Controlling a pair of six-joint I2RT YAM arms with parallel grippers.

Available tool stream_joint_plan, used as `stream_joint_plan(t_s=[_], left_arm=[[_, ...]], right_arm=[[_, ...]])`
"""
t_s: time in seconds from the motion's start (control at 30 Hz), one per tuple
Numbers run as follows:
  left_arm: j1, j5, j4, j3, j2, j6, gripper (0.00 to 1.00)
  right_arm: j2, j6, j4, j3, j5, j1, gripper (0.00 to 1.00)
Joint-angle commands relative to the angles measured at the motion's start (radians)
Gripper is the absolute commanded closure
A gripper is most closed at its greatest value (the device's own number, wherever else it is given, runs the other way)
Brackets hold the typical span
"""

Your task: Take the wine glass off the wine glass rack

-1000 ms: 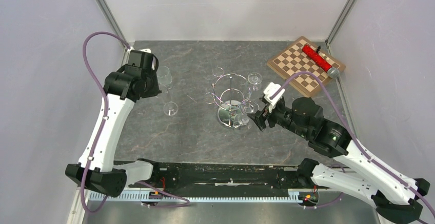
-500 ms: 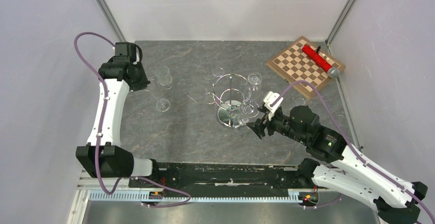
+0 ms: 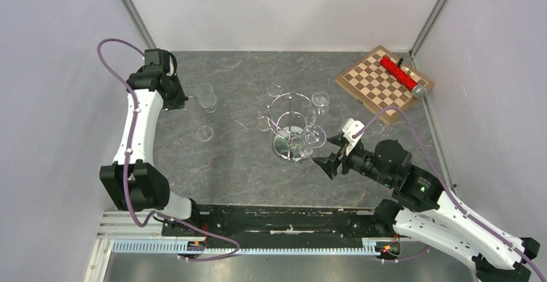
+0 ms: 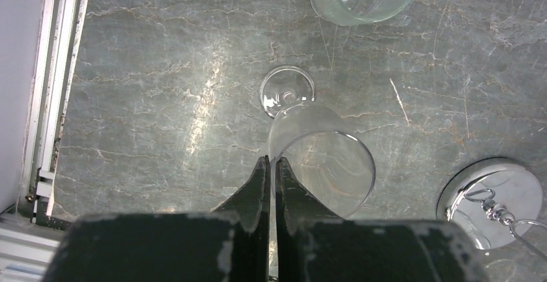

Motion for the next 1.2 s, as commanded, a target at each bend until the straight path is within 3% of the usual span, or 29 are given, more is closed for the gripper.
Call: stream_joint_plan(t_s=[0.0, 0.07, 0.37, 0.4, 0.5, 0.8, 1.17], left_arm=[[0.008, 0.011, 0.048, 0.043, 0.032, 0.027, 0.98], [0.008, 0.017, 0.048, 0.048, 0.037, 0.027, 0.94], [0.009, 0.037, 0.025, 0.088, 0.041, 0.05, 0.6], [0.009, 0.032, 0.02, 0.094, 0.037, 0.052, 0.48], [0.008, 0.03, 0.014, 0.1, 0.025, 0.051, 0.3], [0.008, 0.093, 0.006, 0.077, -0.085, 0.041, 0.26], [-0.019, 0.369, 0.042, 0.018, -0.23, 0.03, 0.26]], right_arm=[[-0.04, 0.022, -0.001, 0.004, 0.016, 0.001, 0.25], [-0.054, 0.022, -0.008, 0.011, 0.053, 0.001, 0.24], [-0.061, 0.059, -0.045, 0.066, 0.124, 0.002, 0.19], [-0.064, 0.063, -0.045, 0.073, 0.119, 0.001, 0.18], [-0.073, 0.074, -0.043, 0.082, 0.119, 0.001, 0.15], [0.004, 0.186, -0.208, 0.186, 0.234, 0.001, 0.12], [0.073, 0.389, -0.268, 0.221, 0.281, 0.001, 0.09]])
